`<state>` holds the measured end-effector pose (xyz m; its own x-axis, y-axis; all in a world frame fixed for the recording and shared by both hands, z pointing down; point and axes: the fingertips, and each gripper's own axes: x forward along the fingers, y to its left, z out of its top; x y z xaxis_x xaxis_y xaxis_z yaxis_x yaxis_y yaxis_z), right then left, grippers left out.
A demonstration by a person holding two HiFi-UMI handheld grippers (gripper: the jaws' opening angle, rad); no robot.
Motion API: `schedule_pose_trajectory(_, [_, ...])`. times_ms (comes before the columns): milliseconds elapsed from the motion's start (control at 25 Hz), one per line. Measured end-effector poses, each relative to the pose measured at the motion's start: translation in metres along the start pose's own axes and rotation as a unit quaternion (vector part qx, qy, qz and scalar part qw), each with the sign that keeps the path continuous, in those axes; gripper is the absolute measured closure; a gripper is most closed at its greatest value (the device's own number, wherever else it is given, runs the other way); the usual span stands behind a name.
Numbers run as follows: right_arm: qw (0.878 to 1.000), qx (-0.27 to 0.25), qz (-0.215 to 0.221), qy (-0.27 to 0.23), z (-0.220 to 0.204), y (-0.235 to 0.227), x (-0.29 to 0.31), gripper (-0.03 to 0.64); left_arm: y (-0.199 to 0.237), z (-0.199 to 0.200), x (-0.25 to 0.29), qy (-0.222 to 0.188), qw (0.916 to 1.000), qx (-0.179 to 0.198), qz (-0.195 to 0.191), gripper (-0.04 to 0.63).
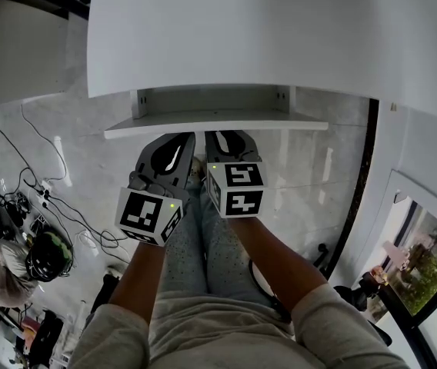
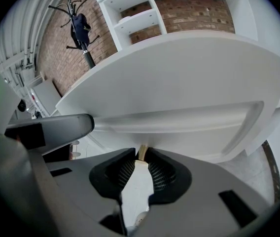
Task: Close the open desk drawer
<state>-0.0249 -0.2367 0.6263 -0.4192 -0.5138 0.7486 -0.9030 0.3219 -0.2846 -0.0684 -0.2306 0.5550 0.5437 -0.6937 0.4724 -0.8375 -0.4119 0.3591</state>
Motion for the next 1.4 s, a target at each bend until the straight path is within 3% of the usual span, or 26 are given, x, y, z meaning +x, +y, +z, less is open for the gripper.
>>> schedule_pose_trajectory(1400, [1.0, -0.008, -0.007, -0.02, 0.041, -0.014, 0.03, 0.517, 0.026, 0.03, 0.036, -0.018, 0.9998, 0.001, 0.003, 0.578])
